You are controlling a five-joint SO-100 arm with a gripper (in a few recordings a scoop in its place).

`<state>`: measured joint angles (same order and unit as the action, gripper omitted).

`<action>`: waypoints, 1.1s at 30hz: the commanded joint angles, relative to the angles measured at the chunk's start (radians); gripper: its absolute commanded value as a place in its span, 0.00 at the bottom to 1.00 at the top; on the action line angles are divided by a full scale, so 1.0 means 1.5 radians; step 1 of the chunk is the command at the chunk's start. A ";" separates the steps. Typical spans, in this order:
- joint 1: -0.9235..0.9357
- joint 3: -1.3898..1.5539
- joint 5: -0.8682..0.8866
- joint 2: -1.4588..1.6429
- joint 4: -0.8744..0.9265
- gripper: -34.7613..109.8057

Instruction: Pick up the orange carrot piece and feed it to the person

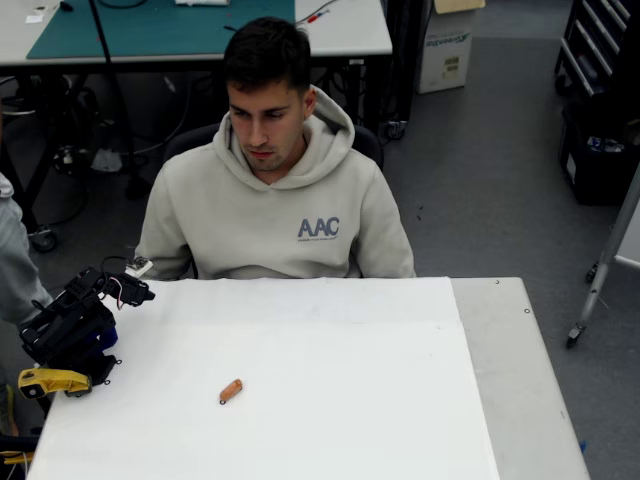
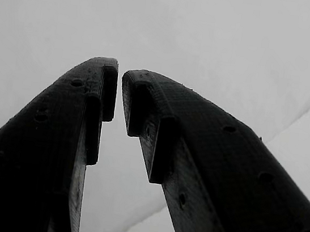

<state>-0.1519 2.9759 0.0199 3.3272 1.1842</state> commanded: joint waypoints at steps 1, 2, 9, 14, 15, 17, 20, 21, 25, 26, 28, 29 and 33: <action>-0.004 -0.018 0.001 0.008 0.006 0.23; -0.004 -0.018 0.001 0.008 0.006 0.23; -0.005 -0.018 0.001 0.008 0.006 0.23; -0.003 -0.019 -0.005 0.007 0.000 0.23; -0.001 -0.020 -0.005 0.007 -0.001 0.23; 0.018 -0.022 -0.005 0.007 -0.002 0.23; 0.072 -0.049 -0.006 0.005 -0.003 0.23; 0.090 -0.062 -0.006 0.005 -0.003 0.23; 0.150 -0.144 -0.007 -0.065 -0.003 0.23; 0.163 -0.170 -0.007 -0.100 -0.003 0.23; 0.185 -0.225 -0.014 -0.180 -0.003 0.23; 0.194 -0.253 -0.027 -0.219 -0.003 0.23; 0.231 -0.361 -0.092 -0.369 -0.003 0.22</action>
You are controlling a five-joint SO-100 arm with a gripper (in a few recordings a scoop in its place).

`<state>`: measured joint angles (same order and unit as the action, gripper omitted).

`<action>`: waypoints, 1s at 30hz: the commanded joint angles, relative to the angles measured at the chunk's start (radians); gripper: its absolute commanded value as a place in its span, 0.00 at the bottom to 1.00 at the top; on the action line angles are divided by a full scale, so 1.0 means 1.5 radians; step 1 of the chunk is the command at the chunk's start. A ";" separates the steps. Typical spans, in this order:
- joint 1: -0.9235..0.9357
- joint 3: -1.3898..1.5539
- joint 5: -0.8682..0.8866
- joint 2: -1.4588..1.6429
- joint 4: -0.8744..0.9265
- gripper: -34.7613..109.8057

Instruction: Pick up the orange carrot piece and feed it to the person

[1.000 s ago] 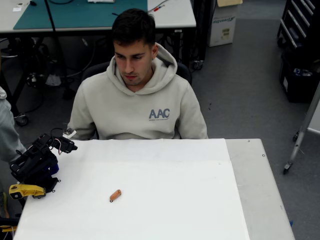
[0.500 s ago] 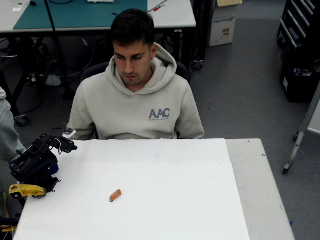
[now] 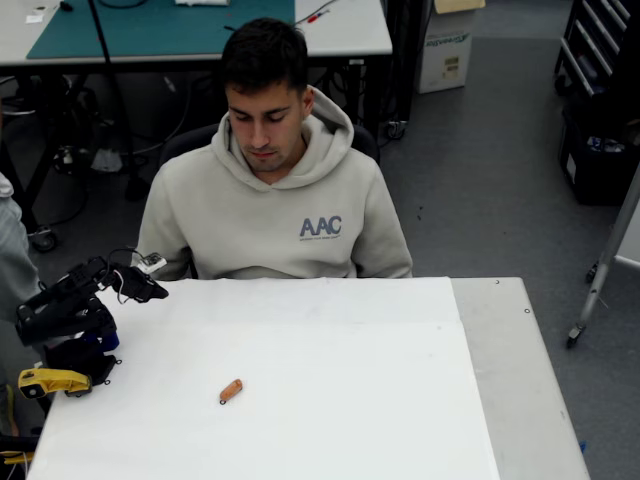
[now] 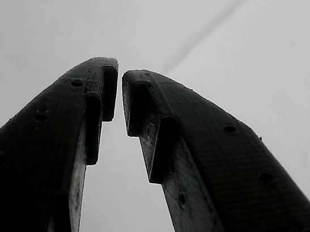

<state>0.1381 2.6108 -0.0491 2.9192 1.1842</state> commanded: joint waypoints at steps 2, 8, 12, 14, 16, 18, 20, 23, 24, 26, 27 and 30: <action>0.060 -0.162 -0.075 -0.163 -0.003 0.22; 0.152 -0.250 -0.133 -0.314 -0.002 0.22; 0.214 -0.290 -0.179 -0.401 -0.002 0.22; 0.244 -0.311 -0.207 -0.439 -0.002 0.22; 0.275 -0.331 -0.234 -0.473 -0.002 0.22; 0.307 -0.354 -0.258 -0.504 -0.002 0.22; 0.334 -0.377 -0.278 -0.534 -0.002 0.22; 0.374 -0.412 -0.304 -0.580 -0.002 0.22; 0.386 -0.424 -0.312 -0.595 -0.002 0.22; 0.410 -0.451 -0.324 -0.623 -0.002 0.22; 0.421 -0.464 -0.330 -0.636 -0.002 0.22; 0.452 -0.502 -0.349 -0.673 -0.002 0.22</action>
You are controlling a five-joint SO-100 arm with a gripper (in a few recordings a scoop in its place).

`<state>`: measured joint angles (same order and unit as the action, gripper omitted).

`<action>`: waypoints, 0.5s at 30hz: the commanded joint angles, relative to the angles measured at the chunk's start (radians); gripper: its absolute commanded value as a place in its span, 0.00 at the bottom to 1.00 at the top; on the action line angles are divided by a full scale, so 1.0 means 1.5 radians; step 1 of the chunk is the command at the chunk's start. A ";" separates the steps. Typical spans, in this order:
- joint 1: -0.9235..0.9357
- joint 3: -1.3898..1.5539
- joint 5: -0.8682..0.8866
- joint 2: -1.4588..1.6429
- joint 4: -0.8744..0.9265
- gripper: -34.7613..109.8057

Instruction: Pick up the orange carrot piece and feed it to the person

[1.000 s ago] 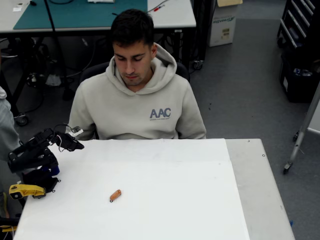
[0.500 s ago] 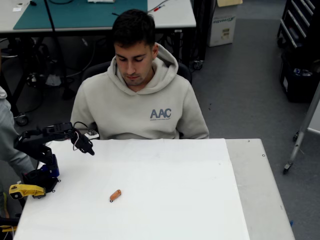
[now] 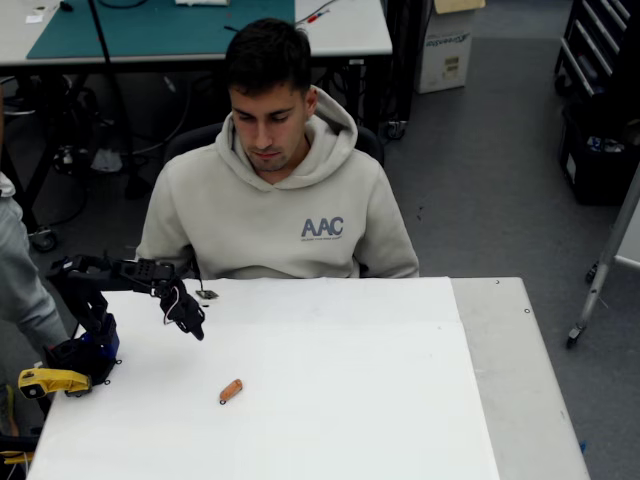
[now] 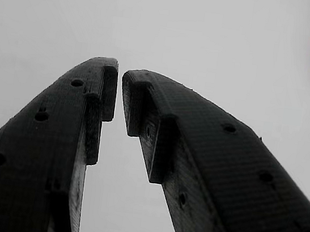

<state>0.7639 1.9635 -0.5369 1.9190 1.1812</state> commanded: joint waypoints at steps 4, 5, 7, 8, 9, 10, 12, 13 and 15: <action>0.074 -0.109 -0.046 -0.052 0.000 0.22; 0.081 -0.118 -0.051 -0.063 0.000 0.22; 0.096 -0.133 -0.060 -0.084 0.000 0.22; 0.103 -0.141 -0.065 -0.094 0.000 0.22; 0.109 -0.149 -0.069 -0.104 0.000 0.22; 0.116 -0.157 -0.073 -0.116 0.000 0.22; 0.126 -0.177 -0.080 -0.137 0.000 0.22; 0.131 -0.186 -0.082 -0.148 0.000 0.22; 0.137 -0.209 -0.086 -0.173 0.000 0.22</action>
<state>0.9449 1.7487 -0.6473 1.6659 1.1812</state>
